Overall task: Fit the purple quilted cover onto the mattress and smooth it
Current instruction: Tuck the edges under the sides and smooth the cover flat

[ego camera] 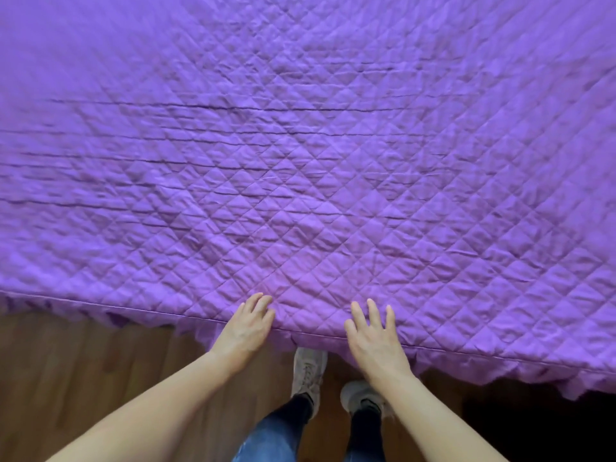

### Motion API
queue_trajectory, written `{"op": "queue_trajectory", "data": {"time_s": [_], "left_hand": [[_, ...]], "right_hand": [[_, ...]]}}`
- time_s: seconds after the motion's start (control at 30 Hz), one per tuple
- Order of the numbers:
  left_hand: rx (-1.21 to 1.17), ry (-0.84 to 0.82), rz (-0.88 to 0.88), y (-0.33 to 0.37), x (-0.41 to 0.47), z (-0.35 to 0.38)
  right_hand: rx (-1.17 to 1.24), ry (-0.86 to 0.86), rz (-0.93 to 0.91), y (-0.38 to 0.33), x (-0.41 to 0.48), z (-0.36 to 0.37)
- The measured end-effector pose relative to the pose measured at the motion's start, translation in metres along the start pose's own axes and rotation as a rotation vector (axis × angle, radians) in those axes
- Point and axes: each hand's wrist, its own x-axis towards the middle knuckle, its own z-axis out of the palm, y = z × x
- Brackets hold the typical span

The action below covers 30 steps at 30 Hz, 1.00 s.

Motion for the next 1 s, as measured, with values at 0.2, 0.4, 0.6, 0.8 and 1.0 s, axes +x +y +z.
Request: {"op": "queue_trajectory", "data": {"time_s": [0.2, 0.4, 0.6, 0.8, 1.0], "left_hand": [[0.023, -0.062, -0.05, 0.004, 0.016, -0.009], [0.019, 0.014, -0.018, 0.004, 0.013, -0.023], [-0.08, -0.123, -0.156, 0.026, 0.012, -0.037], [-0.281, -0.226, -0.166, 0.052, 0.031, -0.097], [-0.418, -0.039, -0.004, 0.104, 0.085, -0.228]], "right_hand": [[-0.067, 0.008, 0.043, 0.002, 0.013, 0.003], [-0.008, -0.033, 0.015, 0.007, 0.009, -0.01], [0.177, -0.069, 0.117, 0.028, -0.014, -0.003], [0.374, -0.112, 0.304, 0.044, -0.039, -0.044], [0.304, 0.034, 0.539, 0.091, -0.052, -0.137]]}}
